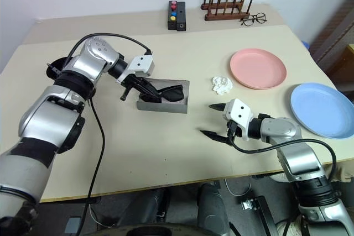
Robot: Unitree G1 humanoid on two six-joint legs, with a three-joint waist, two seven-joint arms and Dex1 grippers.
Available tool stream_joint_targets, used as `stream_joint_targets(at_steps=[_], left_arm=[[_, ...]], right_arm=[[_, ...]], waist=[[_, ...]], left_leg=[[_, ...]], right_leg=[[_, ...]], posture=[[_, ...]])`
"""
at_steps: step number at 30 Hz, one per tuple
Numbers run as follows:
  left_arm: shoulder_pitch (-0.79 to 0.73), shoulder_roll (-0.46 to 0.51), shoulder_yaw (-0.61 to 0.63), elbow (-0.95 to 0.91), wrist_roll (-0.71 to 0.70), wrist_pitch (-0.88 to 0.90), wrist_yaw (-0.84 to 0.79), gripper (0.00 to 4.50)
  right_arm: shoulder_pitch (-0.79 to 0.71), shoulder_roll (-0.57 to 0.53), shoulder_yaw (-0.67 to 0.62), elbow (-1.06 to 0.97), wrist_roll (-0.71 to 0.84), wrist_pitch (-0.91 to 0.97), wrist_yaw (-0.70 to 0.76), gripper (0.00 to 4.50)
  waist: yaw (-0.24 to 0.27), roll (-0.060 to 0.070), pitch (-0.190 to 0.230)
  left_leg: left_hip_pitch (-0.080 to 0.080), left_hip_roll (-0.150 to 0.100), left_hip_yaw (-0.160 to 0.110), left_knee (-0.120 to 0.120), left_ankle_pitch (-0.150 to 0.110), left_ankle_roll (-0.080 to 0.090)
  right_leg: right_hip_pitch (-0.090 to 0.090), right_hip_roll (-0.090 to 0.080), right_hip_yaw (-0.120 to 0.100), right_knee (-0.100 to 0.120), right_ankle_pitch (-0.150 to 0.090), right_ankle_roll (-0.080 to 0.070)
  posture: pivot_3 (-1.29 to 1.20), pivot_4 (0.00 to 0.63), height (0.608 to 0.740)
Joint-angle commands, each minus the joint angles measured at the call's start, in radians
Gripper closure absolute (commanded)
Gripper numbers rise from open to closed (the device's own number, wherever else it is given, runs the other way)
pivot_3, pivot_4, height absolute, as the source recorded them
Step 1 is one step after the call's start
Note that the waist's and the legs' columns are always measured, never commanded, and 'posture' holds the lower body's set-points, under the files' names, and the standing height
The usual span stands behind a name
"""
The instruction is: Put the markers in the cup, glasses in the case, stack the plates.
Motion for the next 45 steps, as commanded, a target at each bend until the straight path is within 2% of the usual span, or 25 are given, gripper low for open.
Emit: stream_joint_targets(at_steps=[1, 17, 20, 21, 27, 36, 41, 45], left_arm=[[-0.050, 0.001, -0.017, 0.026, 0.007, -0.026, -0.004, 4.48], [-0.086, -0.017, -0.125, 0.090, 0.019, -0.087, -0.004, 4.48], [-0.091, -0.021, -0.135, 0.097, 0.019, -0.096, -0.004, 3.57], [-0.093, -0.022, -0.136, 0.099, 0.019, -0.099, -0.004, 3.13], [-0.100, -0.027, -0.105, 0.098, 0.011, -0.106, -0.004, 0.09], [-0.123, -0.031, 0.096, 0.061, -0.022, -0.072, 0.030, 0.09], [-0.108, -0.033, 0.203, 0.035, -0.035, -0.015, 0.173, 0.09], [-0.054, -0.044, 0.272, 0.015, -0.034, 0.005, 0.362, 0.09]], right_arm=[[0.003, -0.008, -0.030, -0.050, 0.013, -0.004, -0.008, 0.00], [0.014, -0.016, -0.048, -0.061, 0.018, -0.003, -0.014, 0.00], [0.018, -0.018, -0.052, -0.067, 0.019, -0.001, -0.019, 0.00], [0.019, -0.019, -0.053, -0.068, 0.019, -0.001, -0.020, 0.00], [0.023, -0.021, -0.064, -0.067, 0.018, -0.001, -0.029, 0.00], [-0.004, -0.020, -0.081, -0.053, 0.016, 0.000, -0.048, 0.00], [-0.016, -0.024, -0.082, -0.024, 0.007, -0.014, -0.047, 0.00], [-0.024, -0.031, -0.103, 0.026, 0.009, -0.038, -0.042, 0.00]], waist=[[0.000, 0.000, 0.000], [0.000, 0.000, 0.000], [0.000, 0.000, 0.000], [0.000, 0.000, 0.000], [0.000, 0.000, 0.000], [0.000, 0.000, 0.000], [-0.001, 0.000, 0.000], [0.000, 0.000, 0.000]], left_leg=[[0.000, 0.000, 0.000, 0.000, 0.000, 0.000], [0.000, 0.000, 0.000, 0.000, 0.000, 0.000], [0.000, 0.000, 0.000, 0.000, 0.000, 0.000], [0.000, 0.000, 0.000, 0.000, 0.000, 0.000], [0.000, 0.000, 0.000, 0.000, 0.000, 0.001], [0.000, 0.000, 0.000, 0.001, 0.000, 0.001], [0.000, 0.000, 0.000, 0.001, 0.000, 0.001], [0.000, 0.000, 0.000, 0.001, 0.000, 0.001]], right_leg=[[0.000, 0.000, 0.000, 0.000, 0.000, 0.000], [0.000, 0.000, 0.000, 0.000, 0.000, 0.000], [0.000, 0.000, 0.000, 0.000, 0.000, 0.000], [0.000, 0.000, 0.000, 0.000, 0.000, 0.000], [0.000, 0.000, 0.000, 0.000, 0.000, 0.000], [0.000, 0.000, 0.000, 0.000, 0.000, 0.000], [0.000, 0.000, 0.000, 0.000, 0.000, 0.000], [0.000, 0.000, 0.000, 0.000, 0.000, 0.000]], posture=[[0.00, 0.150, 0.740], [0.00, 0.150, 0.740], [0.00, 0.150, 0.740], [0.00, 0.150, 0.740], [0.00, 0.150, 0.740], [0.00, 0.150, 0.740], [0.00, 0.150, 0.740], [0.00, 0.150, 0.740]])
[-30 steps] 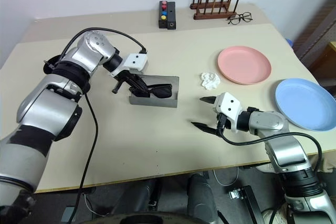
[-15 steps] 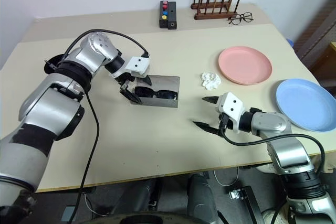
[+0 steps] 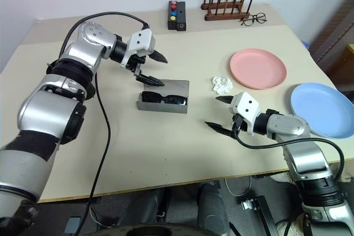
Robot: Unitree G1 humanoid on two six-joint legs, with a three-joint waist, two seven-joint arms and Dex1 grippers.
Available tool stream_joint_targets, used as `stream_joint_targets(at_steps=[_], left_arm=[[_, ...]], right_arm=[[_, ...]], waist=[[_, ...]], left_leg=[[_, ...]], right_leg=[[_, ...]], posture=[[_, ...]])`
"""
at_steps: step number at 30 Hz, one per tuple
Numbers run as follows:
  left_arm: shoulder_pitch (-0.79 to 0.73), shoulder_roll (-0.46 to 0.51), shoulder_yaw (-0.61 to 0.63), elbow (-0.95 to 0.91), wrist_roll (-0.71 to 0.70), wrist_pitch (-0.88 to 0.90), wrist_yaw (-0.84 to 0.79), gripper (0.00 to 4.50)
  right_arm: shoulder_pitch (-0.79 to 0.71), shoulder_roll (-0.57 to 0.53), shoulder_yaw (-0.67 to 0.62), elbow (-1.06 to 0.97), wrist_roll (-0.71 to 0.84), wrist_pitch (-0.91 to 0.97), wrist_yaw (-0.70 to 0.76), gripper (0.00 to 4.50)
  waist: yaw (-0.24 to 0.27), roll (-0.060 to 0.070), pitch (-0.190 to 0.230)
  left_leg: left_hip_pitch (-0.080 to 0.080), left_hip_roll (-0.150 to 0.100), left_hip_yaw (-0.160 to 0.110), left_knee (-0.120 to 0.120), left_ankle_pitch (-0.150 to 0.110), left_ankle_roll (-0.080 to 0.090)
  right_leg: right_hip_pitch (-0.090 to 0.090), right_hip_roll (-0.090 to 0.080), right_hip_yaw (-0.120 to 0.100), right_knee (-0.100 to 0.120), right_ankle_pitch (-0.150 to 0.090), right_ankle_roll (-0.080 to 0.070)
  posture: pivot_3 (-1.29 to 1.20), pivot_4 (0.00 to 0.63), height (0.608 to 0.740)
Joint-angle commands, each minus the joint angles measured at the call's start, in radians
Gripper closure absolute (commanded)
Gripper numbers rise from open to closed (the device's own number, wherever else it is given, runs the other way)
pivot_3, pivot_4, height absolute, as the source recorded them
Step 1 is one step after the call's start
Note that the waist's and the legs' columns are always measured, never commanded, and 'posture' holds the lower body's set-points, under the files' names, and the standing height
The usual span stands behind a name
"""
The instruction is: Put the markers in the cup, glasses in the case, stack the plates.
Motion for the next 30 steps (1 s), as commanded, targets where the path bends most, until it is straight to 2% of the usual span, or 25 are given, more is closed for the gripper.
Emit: stream_joint_targets(at_steps=[1, 5, 9, 14, 19, 22, 28, 29, 30], left_arm=[[0.036, -0.016, 0.083, -0.041, -0.027, 0.022, 0.186, 0.09], [0.105, -0.049, 0.129, -0.049, -0.014, 0.022, 0.395, 0.09], [0.161, -0.081, 0.126, -0.042, 0.010, 0.039, 0.504, 0.09], [0.168, -0.116, 0.131, -0.019, 0.018, 0.072, 0.574, 0.09], [0.151, -0.135, 0.146, 0.022, 0.027, 0.096, 0.675, 0.09], [0.146, -0.140, 0.146, 0.031, 0.030, 0.108, 0.673, 0.99], [0.135, -0.119, 0.131, 0.030, 0.043, 0.117, 0.612, 4.06], [0.134, -0.115, 0.127, 0.029, 0.047, 0.117, 0.595, 4.43], [0.133, -0.110, 0.121, 0.028, 0.054, 0.117, 0.578, 4.43]], right_arm=[[-0.016, -0.021, -0.064, 0.031, 0.010, -0.033, 0.005, 0.00], [-0.011, -0.027, -0.134, 0.039, 0.059, -0.042, 0.017, 0.00], [0.027, -0.060, -0.217, 0.038, 0.112, -0.048, 0.067, 0.00], [0.083, -0.105, -0.304, 0.006, 0.196, -0.011, 0.135, 0.00], [0.144, -0.119, -0.352, -0.043, 0.209, 0.001, 0.133, 0.00], [0.159, -0.113, -0.362, -0.070, 0.212, 0.013, 0.112, 0.00], [0.167, -0.108, -0.357, -0.102, 0.221, 0.027, 0.088, 0.00], [0.166, -0.108, -0.355, -0.104, 0.223, 0.030, 0.087, 0.00], [0.166, -0.108, -0.350, -0.101, 0.221, 0.027, 0.089, 0.00]], waist=[[0.001, 0.000, 0.000], [0.001, 0.000, 0.000], [0.003, 0.000, 0.000], [0.003, 0.000, 0.000], [0.000, 0.000, 0.000], [0.002, 0.000, 0.000], [0.003, 0.000, 0.000], [0.003, 0.000, 0.000], [0.003, 0.000, 0.000]], left_leg=[[0.000, 0.000, 0.000, 0.000, 0.000, 0.000], [0.000, 0.000, 0.000, 0.000, 0.000, 0.000], [0.000, 0.000, 0.000, 0.000, 0.000, 0.000], [0.000, 0.000, 0.000, 0.000, 0.000, 0.000], [0.000, 0.000, 0.000, 0.000, 0.000, 0.000], [0.000, 0.000, 0.001, 0.000, 0.000, 0.000], [0.000, 0.000, 0.001, 0.000, 0.000, 0.000], [0.000, 0.000, 0.001, 0.000, 0.000, 0.000], [0.000, -0.001, 0.001, 0.000, 0.000, 0.000]], right_leg=[[0.000, 0.000, 0.000, 0.000, 0.000, 0.000], [0.000, 0.000, 0.000, 0.000, 0.000, 0.000], [0.000, 0.000, 0.000, 0.000, 0.000, 0.000], [0.001, -0.001, 0.000, 0.000, 0.001, 0.001], [0.000, -0.001, 0.000, 0.000, 0.001, 0.001], [0.000, -0.001, 0.001, 0.000, 0.001, 0.001], [0.000, -0.001, 0.001, 0.000, 0.001, 0.001], [0.000, -0.001, 0.001, 0.000, 0.001, 0.001], [0.000, -0.001, 0.001, 0.000, 0.001, 0.001]], posture=[[0.00, 0.150, 0.740], [0.00, 0.150, 0.740], [0.00, 0.150, 0.740], [0.00, 0.150, 0.740], [0.00, 0.150, 0.740], [0.00, 0.150, 0.740], [0.00, 0.150, 0.740], [0.00, 0.150, 0.740], [0.00, 0.150, 0.740]])
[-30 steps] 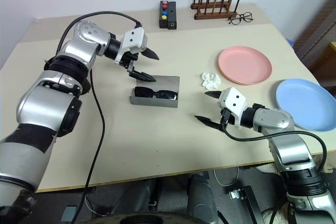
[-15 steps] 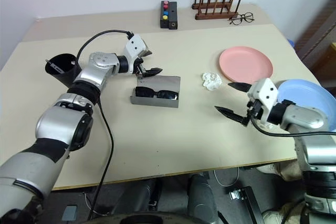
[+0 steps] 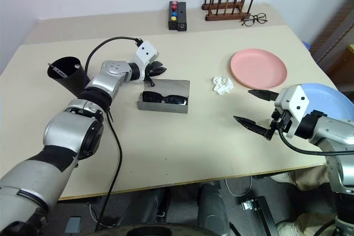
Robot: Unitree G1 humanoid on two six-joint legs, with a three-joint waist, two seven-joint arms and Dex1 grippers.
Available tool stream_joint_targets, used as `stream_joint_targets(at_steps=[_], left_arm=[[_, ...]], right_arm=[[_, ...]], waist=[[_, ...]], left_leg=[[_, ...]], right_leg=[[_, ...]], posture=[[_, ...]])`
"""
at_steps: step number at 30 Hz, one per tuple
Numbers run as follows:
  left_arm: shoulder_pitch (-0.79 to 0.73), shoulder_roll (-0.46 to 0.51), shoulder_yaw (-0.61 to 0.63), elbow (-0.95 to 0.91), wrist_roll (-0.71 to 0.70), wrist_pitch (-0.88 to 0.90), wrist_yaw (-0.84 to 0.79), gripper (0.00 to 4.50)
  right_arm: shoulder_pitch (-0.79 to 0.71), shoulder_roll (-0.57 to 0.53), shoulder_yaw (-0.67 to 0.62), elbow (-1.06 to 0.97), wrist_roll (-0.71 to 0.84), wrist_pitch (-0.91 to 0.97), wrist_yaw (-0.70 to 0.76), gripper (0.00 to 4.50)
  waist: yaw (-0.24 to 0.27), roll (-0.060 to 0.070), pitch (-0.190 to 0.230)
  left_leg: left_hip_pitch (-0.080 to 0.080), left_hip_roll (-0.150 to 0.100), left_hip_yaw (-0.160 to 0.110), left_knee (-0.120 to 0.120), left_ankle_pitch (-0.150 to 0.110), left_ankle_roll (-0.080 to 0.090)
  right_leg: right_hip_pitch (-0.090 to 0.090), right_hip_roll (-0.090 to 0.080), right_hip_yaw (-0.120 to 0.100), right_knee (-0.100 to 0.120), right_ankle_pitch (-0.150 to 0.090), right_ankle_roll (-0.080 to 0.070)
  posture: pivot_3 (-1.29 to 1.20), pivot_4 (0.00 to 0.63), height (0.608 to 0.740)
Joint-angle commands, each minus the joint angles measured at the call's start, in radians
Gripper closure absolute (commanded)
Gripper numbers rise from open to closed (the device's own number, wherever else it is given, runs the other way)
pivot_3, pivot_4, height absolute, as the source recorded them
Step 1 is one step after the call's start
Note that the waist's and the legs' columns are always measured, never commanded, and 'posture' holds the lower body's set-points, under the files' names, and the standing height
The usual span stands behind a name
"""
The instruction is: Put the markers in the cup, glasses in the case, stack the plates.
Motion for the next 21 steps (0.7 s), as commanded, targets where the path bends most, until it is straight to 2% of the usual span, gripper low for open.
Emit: stream_joint_targets(at_steps=[1, 13, 21], left_arm=[[-0.038, 0.026, -0.010, -0.016, 0.024, -0.002, -0.059, 4.43], [0.002, 0.067, -0.053, -0.101, 0.044, 0.017, -0.352, 4.43], [0.150, 0.149, -0.098, -0.375, 0.023, 0.139, -0.615, 4.43]], right_arm=[[-0.001, -0.003, -0.024, -0.028, 0.017, -0.006, -0.002, 0.00], [-0.005, -0.011, -0.013, 0.008, 0.015, -0.008, 0.037, 0.00], [0.002, -0.013, -0.018, 0.013, 0.011, -0.004, 0.051, 0.00]], waist=[[0.000, 0.000, 0.000], [-0.001, 0.000, 0.000], [-0.004, 0.001, -0.001]], left_leg=[[0.000, 0.000, 0.000, 0.000, 0.000, 0.000], [0.000, 0.000, 0.000, 0.000, 0.000, 0.000], [0.000, 0.000, 0.000, 0.000, 0.000, 0.000]], right_leg=[[0.000, 0.000, 0.000, 0.000, 0.000, 0.000], [0.000, 0.000, 0.000, 0.000, 0.000, 0.000], [0.000, 0.000, 0.000, 0.000, 0.000, 0.000]], posture=[[0.00, 0.150, 0.740], [0.00, 0.150, 0.740], [0.00, 0.150, 0.740]])
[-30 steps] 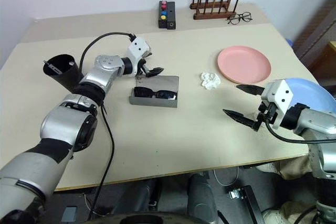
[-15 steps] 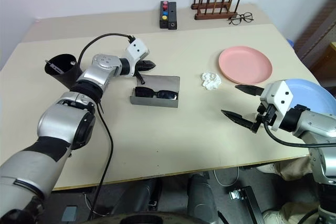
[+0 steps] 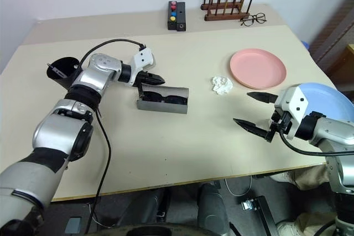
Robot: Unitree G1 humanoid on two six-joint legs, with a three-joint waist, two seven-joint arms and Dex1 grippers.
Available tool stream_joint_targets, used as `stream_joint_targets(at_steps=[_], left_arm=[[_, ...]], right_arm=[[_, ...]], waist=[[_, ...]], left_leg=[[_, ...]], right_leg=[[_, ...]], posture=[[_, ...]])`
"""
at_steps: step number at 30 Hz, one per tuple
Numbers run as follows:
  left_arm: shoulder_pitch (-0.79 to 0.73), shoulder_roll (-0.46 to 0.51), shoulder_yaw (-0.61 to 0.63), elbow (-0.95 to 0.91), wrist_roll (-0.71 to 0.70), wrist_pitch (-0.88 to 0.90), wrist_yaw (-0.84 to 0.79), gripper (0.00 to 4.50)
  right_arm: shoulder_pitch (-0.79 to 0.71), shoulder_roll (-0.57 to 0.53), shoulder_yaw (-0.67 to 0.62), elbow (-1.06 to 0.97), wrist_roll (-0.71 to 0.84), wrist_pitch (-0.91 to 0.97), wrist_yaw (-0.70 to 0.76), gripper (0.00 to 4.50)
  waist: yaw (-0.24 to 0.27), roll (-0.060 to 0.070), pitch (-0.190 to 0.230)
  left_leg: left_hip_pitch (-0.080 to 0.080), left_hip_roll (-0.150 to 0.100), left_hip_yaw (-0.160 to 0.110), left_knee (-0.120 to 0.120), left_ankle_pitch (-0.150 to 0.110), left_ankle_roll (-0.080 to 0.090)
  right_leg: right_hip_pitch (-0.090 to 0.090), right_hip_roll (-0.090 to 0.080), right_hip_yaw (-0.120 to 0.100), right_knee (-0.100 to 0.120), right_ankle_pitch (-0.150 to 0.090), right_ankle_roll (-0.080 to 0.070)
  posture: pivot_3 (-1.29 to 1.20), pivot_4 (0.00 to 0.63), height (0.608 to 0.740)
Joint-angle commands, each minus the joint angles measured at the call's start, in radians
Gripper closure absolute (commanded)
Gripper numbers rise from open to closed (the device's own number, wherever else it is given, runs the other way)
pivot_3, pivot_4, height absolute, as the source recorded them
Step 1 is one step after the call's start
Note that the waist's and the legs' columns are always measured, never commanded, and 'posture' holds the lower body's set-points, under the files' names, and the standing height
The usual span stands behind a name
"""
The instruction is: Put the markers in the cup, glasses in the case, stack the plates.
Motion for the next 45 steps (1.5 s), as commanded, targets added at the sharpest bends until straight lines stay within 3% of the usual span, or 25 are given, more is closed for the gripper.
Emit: stream_joint_targets(at_steps=[1, 9, 20, 23, 27, 30, 37, 45], left_arm=[[0.087, 0.053, -0.044, -0.173, -0.015, 0.087, -0.125, 4.43], [0.282, 0.096, -0.097, -0.450, -0.013, 0.202, -0.126, 4.43], [0.143, 0.040, 0.087, -0.405, -0.131, 0.176, 0.118, 4.43], [0.138, 0.016, 0.161, -0.503, -0.234, 0.272, 0.155, 4.43], [0.222, 0.025, 0.139, -0.716, -0.325, 0.424, 0.108, 4.43], [0.298, 0.046, 0.109, -0.865, -0.388, 0.514, 0.073, 3.63], [0.366, 0.032, 0.080, -1.021, -0.488, 0.648, 0.108, 0.14], [0.355, -0.066, 0.039, -1.009, -0.483, 0.618, 0.241, 0.06]], right_arm=[[0.003, -0.015, -0.020, -0.013, 0.012, -0.003, 0.008, 0.00], [0.002, -0.007, -0.003, 0.019, -0.001, -0.009, 0.015, 0.00], [-0.089, 0.023, 0.007, 0.072, -0.051, 0.009, -0.113, 0.00], [-0.094, 0.013, -0.001, 0.070, -0.071, 0.032, -0.159, 0.00], [-0.104, -0.013, -0.013, 0.083, -0.102, 0.079, -0.212, 0.00], [-0.115, -0.039, -0.026, 0.113, -0.120, 0.109, -0.233, 0.00], [-0.171, -0.147, -0.016, 0.258, -0.211, 0.182, -0.289, 0.00], [-0.136, -0.233, -0.025, 0.286, -0.268, 0.354, -0.327, 0.00]], waist=[[-0.002, 0.000, 0.000], [0.003, 0.003, -0.003], [0.002, 0.003, -0.002], [0.002, 0.003, -0.002], [0.001, 0.004, -0.003], [0.000, 0.004, -0.003], [0.004, 0.004, -0.003], [0.003, 0.005, -0.003]], left_leg=[[0.000, 0.000, 0.000, 0.000, 0.000, 0.000], [0.002, 0.000, 0.000, 0.000, 0.000, 0.001], [0.001, 0.000, 0.000, 0.000, -0.001, 0.001], [0.000, 0.000, 0.000, 0.000, -0.001, 0.001], [0.000, 0.000, 0.000, 0.000, -0.001, 0.001], [0.000, 0.000, 0.000, 0.000, -0.001, 0.001], [0.000, 0.000, 0.000, 0.000, 0.000, 0.001], [0.001, 0.000, 0.000, 0.000, 0.000, 0.001]], right_leg=[[0.000, 0.000, 0.000, 0.000, 0.000, 0.000], [0.003, 0.000, 0.001, -0.001, 0.000, 0.000], [0.002, 0.000, 0.000, -0.001, 0.000, 0.000], [0.001, -0.001, 0.000, -0.001, 0.000, 0.000], [0.001, -0.001, 0.001, -0.001, 0.000, 0.000], [0.001, -0.001, 0.001, -0.001, 0.000, 0.000], [0.001, -0.001, 0.001, -0.001, 0.000, 0.000], [0.001, -0.001, 0.002, -0.002, 0.000, 0.000]], posture=[[0.00, 0.150, 0.740], [0.00, 0.150, 0.740], [0.00, 0.150, 0.740], [0.00, 0.150, 0.740], [0.00, 0.150, 0.740], [0.00, 0.150, 0.740], [0.00, 0.150, 0.740], [0.00, 0.150, 0.740]])
